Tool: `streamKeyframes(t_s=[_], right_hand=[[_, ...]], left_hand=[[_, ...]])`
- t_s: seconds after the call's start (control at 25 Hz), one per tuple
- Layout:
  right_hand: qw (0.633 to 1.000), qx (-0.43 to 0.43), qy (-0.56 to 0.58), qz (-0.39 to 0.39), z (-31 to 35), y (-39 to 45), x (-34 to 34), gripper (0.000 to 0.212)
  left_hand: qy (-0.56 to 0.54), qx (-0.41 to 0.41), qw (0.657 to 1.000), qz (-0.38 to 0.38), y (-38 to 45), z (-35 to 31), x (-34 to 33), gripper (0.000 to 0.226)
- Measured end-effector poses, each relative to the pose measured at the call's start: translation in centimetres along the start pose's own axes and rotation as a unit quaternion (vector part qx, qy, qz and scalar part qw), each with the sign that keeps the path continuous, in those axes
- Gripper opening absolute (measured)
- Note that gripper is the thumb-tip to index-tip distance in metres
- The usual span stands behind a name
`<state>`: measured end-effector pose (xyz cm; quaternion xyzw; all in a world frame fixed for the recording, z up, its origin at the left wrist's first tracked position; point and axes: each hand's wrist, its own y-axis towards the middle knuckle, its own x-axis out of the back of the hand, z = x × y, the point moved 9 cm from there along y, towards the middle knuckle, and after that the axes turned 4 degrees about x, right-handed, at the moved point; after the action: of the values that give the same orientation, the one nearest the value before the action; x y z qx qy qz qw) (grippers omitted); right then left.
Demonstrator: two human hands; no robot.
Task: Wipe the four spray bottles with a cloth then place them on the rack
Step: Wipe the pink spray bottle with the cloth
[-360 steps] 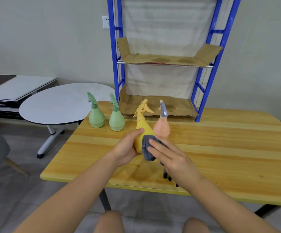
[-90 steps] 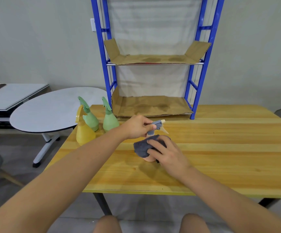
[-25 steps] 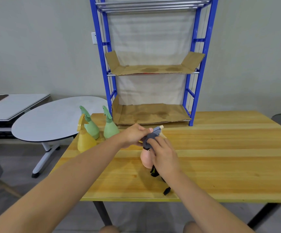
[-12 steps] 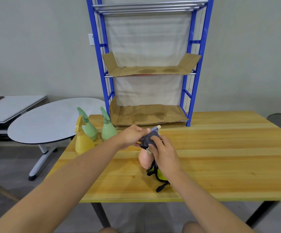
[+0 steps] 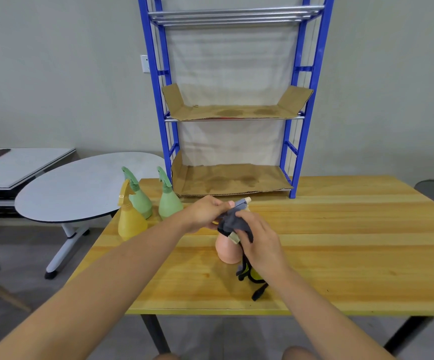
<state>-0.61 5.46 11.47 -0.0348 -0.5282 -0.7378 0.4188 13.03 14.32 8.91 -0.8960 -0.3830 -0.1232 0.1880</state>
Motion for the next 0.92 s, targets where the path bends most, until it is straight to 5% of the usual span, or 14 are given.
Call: streamKeyframes(t_s=[0.08, 0.24, 0.36, 0.6, 0.92], right_hand=[[0.998, -0.062, 0.022, -0.01, -1.9, 0.9, 0.2, 0.036], [0.997, 0.009, -0.007, -0.075, -2.6, 1.0, 0.3, 0.02], [0.994, -0.015, -0.04, -0.099, -2.8, 0.1, -0.2, 0.019], [0.992, -0.052, -0.109, -0.048, -2.7, -0.9, -2.6, 0.051], [0.997, 0.048, -0.063, -0.015, -0.9, -1.0, -3.5, 0.034]], left_hand=[[-0.006, 0.002, 1.0, -0.001, 0.1, 0.0, 0.0, 0.052], [-0.018, 0.01, 1.0, -0.003, 0.1, 0.0, 0.1, 0.046], [-0.027, 0.014, 1.0, -0.003, 0.3, 0.1, 0.1, 0.053], [-0.043, 0.018, 0.999, -0.005, 0.1, 0.0, 0.1, 0.045], [-0.051, 0.022, 0.998, -0.009, 0.2, 0.2, 0.2, 0.045]])
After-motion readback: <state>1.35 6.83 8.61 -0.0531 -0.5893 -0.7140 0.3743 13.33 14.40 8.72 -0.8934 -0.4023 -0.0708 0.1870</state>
